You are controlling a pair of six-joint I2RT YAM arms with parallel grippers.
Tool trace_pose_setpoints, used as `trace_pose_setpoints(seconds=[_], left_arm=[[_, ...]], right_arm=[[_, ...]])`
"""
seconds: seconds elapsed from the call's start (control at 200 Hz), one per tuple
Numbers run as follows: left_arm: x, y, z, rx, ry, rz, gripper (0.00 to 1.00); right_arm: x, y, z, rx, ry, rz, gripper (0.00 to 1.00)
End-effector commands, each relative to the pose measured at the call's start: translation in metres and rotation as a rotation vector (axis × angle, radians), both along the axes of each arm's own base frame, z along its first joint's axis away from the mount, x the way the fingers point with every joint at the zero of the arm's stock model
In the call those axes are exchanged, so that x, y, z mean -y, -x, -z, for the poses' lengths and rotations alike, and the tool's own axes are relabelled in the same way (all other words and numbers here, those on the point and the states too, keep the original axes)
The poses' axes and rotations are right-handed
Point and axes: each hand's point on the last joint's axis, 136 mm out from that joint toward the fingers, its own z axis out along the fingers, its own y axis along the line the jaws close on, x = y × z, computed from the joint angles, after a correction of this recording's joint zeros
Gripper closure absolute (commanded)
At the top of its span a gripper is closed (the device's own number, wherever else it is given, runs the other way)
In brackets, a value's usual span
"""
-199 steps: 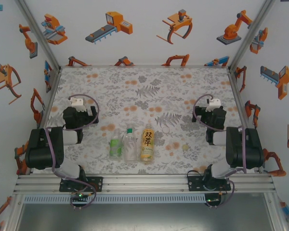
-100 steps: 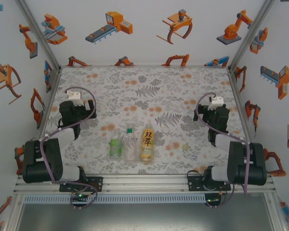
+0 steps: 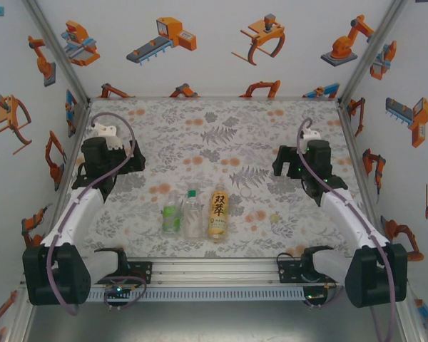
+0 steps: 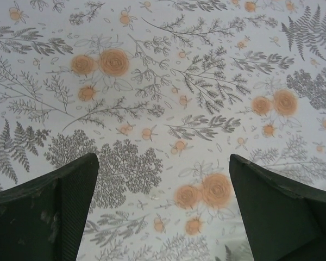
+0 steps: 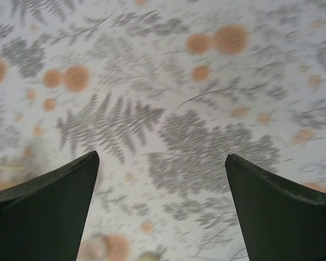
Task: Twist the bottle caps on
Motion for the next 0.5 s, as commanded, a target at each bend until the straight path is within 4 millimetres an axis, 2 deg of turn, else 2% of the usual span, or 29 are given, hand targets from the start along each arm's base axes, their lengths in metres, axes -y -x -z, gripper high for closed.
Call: trace_pose_setpoints(seconds=[0.0,0.225,0.421,0.496], left_arm=[[0.004,0.021,0.007,-0.114,0.019,0.014,0.03],[0.002,0.018,0.016,-0.163,0.046,-0.030,0.03],[0.009,0.013,0.013,-0.182,0.058,-0.007,0.03],[0.009,0.012,0.010,-0.175,0.060,-0.011,0.03]], right_arm=[[-0.017,0.034,0.017,-0.229,-0.068,0.072,0.16],[-0.076,0.061,0.029,-0.450,-0.148,0.071,0.22],[-0.127,0.070,0.035,-0.544,-0.102,0.005,0.24],[-0.140,0.071,0.037,-0.558,-0.058,-0.008,0.24]])
